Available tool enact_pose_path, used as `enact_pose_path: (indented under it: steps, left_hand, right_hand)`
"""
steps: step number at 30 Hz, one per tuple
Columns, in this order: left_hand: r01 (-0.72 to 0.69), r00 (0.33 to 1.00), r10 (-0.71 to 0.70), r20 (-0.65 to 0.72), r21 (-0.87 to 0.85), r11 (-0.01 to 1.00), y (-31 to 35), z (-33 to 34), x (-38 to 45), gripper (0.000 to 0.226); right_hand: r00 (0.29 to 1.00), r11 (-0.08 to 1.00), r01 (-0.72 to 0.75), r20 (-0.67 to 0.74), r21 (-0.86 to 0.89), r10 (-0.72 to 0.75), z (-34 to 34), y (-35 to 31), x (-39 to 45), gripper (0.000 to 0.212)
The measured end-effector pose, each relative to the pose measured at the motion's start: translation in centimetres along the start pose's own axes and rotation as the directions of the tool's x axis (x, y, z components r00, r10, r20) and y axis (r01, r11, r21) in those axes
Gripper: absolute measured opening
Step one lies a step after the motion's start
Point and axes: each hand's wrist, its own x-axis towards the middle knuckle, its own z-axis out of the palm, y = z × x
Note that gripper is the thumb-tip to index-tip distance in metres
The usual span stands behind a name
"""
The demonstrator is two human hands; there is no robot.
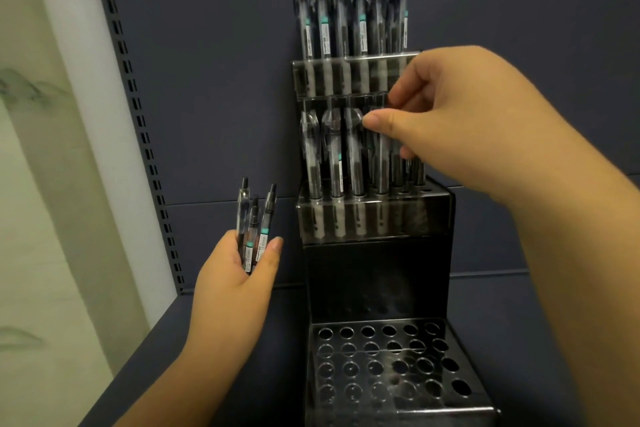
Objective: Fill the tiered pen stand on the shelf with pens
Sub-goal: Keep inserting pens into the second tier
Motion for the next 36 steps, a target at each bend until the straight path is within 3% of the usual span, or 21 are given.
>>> enact_pose_path:
  steps: [4, 6, 10, 13, 19, 23, 25, 28, 31, 36]
  left_hand:
    - [-0.007, 1.000, 0.007, -0.011, -0.008, 1.000, 0.0, -0.1, 0.0, 0.023]
    - [-0.008, 1.000, 0.007, -0.026, -0.028, 1.000, 0.1, -0.2, 0.1, 0.024]
    - [-0.023, 0.999, 0.020, -0.043, -0.074, 0.997, 0.7, -0.6, 0.1, 0.024]
    - [-0.028, 0.999, 0.021, -0.049, -0.137, 0.990, 1.7, -0.8, -0.2, 0.023]
    - [-0.073, 0.996, 0.051, -0.073, -0.333, 0.940, 3.3, -1.3, -0.9, 0.021]
    - [-0.114, 0.993, 0.106, -0.042, -0.311, 0.944, 3.1, -1.4, -1.0, 0.017]
    - [-0.128, 0.992, 0.120, -0.043, -0.295, 0.947, 2.9, -1.4, -1.0, 0.024]
    - [-0.121, 0.992, 0.124, -0.008, -0.280, 0.952, 2.8, -1.4, -0.6, 0.011]
    - [-0.058, 0.995, 0.077, 0.064, -0.263, 0.963, 2.2, -1.2, -0.2, 0.016]
    - [0.104, 0.982, -0.041, 0.185, -0.348, 0.932, 0.6, -0.7, 0.4, 0.017]
  right_hand:
    - [0.965, 0.989, 0.141, -0.229, 0.037, -0.129, 0.8, -1.2, -0.8, 0.029]
    - [0.941, 0.965, 0.252, -0.254, 0.078, -0.225, 1.5, -2.3, -1.4, 0.020]
    - [0.959, 0.959, 0.273, 0.053, 0.076, -0.277, 2.9, -3.7, -2.1, 0.017]
    - [0.934, 0.961, 0.276, 0.233, 0.006, -0.270, 4.0, -4.2, -2.7, 0.022]
    - [0.920, 0.960, 0.275, 0.273, 0.061, -0.281, 5.3, -5.0, -3.4, 0.030]
    - [0.921, 0.961, 0.242, 0.280, 0.134, -0.271, 6.4, -5.2, -3.9, 0.026]
    - [0.931, 0.959, 0.221, 0.253, 0.174, -0.261, 6.8, -5.0, -3.8, 0.025]
    - [0.952, 0.944, 0.176, 0.197, 0.278, -0.235, 6.7, -4.8, -3.5, 0.023]
    - [0.969, 0.912, 0.154, 0.124, 0.381, -0.215, 5.9, -4.4, -2.9, 0.019]
    - [0.974, 0.828, 0.196, -0.199, 0.525, -0.105, 1.4, -2.4, -1.0, 0.011]
